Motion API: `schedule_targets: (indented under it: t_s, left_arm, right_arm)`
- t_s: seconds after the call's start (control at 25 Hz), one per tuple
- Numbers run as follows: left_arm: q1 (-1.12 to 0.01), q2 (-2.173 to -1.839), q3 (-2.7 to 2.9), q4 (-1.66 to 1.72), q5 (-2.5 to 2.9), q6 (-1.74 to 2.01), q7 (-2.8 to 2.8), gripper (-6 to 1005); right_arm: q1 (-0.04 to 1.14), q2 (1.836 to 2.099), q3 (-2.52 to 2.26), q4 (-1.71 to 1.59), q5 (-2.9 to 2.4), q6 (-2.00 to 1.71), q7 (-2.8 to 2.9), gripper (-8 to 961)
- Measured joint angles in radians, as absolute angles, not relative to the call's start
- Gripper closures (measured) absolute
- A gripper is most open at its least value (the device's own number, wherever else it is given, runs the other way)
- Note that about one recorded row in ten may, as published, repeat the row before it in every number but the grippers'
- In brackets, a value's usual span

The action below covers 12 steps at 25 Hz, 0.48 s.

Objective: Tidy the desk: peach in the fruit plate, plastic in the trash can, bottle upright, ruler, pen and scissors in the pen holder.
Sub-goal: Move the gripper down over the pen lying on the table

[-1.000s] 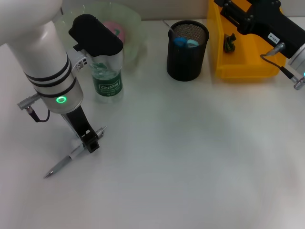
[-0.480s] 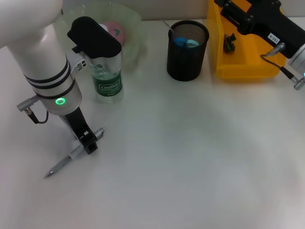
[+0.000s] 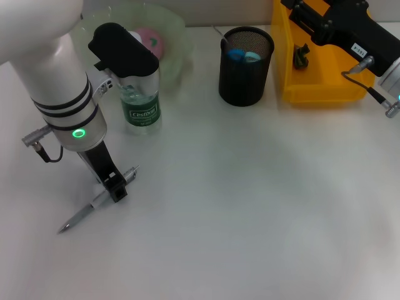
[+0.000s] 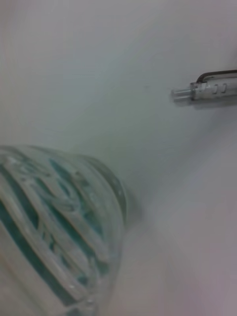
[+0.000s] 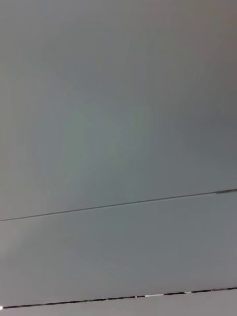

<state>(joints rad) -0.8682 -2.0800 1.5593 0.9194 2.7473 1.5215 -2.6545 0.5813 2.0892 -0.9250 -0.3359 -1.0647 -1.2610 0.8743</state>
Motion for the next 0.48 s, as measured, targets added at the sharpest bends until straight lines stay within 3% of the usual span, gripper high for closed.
schedule_targets:
  t_s: [0.48]
  left_arm:
    - [-0.871, -2.08, 1.56, 0.917, 2.747, 1.52, -2.651, 549]
  right_arm:
    - [0.582, 2.089, -0.925, -0.336, -1.065, -1.261, 0.874, 350]
